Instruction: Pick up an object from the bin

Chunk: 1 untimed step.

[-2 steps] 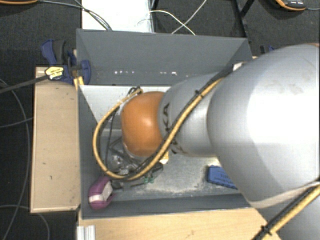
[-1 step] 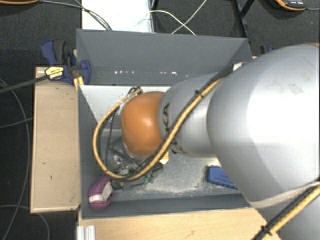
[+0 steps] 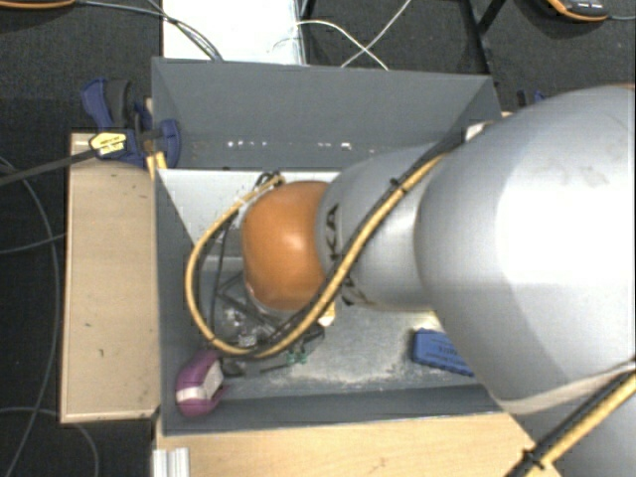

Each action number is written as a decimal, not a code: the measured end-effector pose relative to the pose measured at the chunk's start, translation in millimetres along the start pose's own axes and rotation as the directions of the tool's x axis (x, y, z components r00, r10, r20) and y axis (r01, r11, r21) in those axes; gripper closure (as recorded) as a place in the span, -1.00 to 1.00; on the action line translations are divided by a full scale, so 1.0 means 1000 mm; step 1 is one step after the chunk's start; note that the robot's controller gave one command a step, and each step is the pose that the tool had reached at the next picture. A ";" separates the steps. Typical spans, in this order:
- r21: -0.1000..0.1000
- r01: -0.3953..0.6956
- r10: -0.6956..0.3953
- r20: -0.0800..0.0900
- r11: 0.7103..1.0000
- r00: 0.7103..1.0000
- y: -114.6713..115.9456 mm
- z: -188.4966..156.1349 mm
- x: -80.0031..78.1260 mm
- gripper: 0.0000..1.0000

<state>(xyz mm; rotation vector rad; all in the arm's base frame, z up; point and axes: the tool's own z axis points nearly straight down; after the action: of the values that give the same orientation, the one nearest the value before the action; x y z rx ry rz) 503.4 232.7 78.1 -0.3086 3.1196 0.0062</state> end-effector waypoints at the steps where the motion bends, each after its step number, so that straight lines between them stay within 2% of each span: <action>1: 0.002 0.000 0.001 -0.006 1.000 1.000 0.000 -0.020 0.002 1.00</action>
Offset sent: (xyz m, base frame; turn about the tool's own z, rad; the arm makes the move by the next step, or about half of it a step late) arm 0.0001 0.0000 0.0165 0.0000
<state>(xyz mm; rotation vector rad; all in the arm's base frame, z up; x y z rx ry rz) 501.6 231.9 97.7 -0.3085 3.1259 0.0029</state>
